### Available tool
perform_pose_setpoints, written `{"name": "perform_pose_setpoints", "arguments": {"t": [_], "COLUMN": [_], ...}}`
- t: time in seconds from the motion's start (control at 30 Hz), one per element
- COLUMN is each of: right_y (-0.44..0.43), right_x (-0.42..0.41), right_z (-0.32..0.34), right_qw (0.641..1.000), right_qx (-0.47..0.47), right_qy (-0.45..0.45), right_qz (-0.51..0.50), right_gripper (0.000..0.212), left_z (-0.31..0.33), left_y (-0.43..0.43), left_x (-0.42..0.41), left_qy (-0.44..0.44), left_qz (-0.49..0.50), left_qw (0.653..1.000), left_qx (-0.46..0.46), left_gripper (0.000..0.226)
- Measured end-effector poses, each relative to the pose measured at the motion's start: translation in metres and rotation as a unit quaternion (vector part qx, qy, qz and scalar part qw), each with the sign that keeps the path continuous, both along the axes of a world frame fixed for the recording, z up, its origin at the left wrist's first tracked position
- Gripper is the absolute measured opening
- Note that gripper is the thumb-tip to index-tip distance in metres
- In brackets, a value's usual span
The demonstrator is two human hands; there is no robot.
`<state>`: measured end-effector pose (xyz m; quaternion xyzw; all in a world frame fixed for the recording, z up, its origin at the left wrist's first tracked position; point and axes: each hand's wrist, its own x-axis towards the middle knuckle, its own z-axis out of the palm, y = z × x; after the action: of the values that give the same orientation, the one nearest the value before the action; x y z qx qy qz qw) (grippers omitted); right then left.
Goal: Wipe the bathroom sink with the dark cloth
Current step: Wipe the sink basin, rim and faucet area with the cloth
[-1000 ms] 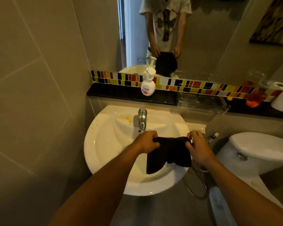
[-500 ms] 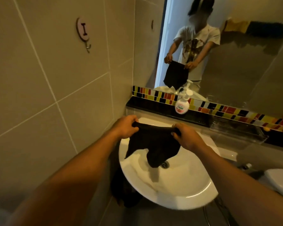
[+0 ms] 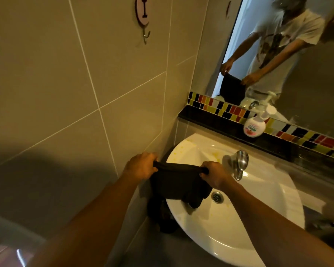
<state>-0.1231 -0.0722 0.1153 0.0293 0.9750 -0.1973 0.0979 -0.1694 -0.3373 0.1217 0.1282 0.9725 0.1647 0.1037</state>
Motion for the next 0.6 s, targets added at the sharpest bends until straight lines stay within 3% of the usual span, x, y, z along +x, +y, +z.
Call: {"name": "perform_pose_setpoints", "arguments": {"t": [0.3,0.4,0.5,0.6], "right_y": [-0.004,-0.013,-0.026,-0.048], "right_x": [-0.070,-0.085,-0.081,-0.064], "right_z": [-0.065,-0.080,-0.100,-0.128], "right_qw": [0.997,0.991,0.993,0.992], "right_qx": [-0.053,-0.124,-0.111,-0.086], "right_qy": [-0.047,-0.023,-0.032,-0.054], "right_qz": [-0.025,-0.053,0.017,0.073], "right_gripper": [0.024,0.036,0.059,0.064], "left_z": [-0.058,-0.076,-0.094,-0.115], "left_y": [0.012,0.015,0.019,0.023], "left_x": [-0.046,-0.056,-0.053,-0.036], "left_qy": [-0.034,-0.051,-0.085,-0.117], "left_qz": [0.065,0.088,0.107,0.115], "left_qw": [0.997,0.994,0.991,0.986], "left_qx": [0.020,0.027,0.006,0.011], "left_gripper": [0.018,0.039,0.060,0.058]}}
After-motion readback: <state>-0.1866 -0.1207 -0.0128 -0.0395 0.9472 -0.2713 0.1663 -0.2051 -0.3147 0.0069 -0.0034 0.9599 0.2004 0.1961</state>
